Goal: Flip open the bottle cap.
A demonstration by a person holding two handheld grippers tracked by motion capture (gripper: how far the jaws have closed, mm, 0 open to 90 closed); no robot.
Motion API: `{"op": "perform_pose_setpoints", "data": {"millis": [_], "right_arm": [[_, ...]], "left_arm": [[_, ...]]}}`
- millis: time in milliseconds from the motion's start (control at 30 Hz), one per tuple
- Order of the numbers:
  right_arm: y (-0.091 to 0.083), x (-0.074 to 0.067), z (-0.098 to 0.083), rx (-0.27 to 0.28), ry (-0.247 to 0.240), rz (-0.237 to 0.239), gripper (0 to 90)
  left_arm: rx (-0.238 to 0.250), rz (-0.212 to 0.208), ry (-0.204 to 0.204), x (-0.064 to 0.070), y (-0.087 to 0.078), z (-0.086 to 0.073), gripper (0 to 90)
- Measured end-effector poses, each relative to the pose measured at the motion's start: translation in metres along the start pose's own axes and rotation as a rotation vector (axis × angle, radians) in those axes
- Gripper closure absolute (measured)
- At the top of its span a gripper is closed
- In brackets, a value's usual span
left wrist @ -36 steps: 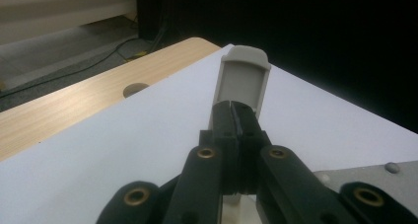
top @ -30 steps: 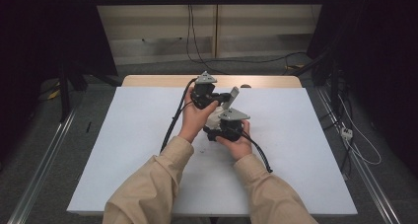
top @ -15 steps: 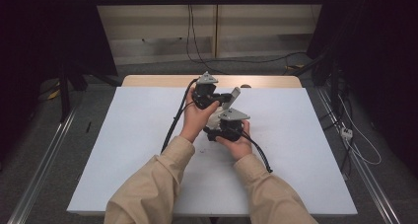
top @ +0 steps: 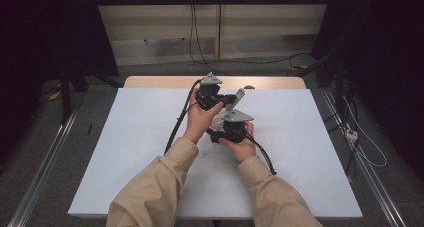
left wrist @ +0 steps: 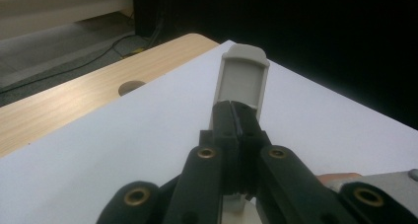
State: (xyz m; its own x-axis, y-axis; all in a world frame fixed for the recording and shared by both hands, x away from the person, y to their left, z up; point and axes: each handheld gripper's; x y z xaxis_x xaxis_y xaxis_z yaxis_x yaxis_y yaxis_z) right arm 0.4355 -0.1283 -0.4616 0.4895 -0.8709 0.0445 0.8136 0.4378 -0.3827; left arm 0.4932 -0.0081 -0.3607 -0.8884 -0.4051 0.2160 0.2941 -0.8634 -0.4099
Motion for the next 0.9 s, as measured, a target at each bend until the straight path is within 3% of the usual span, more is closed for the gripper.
{"op": "perform_pose_setpoints", "data": {"millis": [900], "right_arm": [[0.0001, 0.0002, -0.0001, -0.001, -0.007, 0.002, 18.4]], "left_arm": [[-0.012, -0.007, -0.004, -0.0012, 0.0066, 0.0010, 90.0]]}}
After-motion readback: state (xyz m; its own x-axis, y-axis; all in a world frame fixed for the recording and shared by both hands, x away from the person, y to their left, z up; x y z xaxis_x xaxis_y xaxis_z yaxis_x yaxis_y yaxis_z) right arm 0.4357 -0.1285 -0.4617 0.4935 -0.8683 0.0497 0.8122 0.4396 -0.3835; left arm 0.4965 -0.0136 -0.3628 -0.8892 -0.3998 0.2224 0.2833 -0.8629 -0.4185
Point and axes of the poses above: each handheld gripper's, and its own axes: y roughly forward along the jaws, z roughly out of its top, x roughly to its right, and after that the axes turned 7 degrees about -z, right-handed
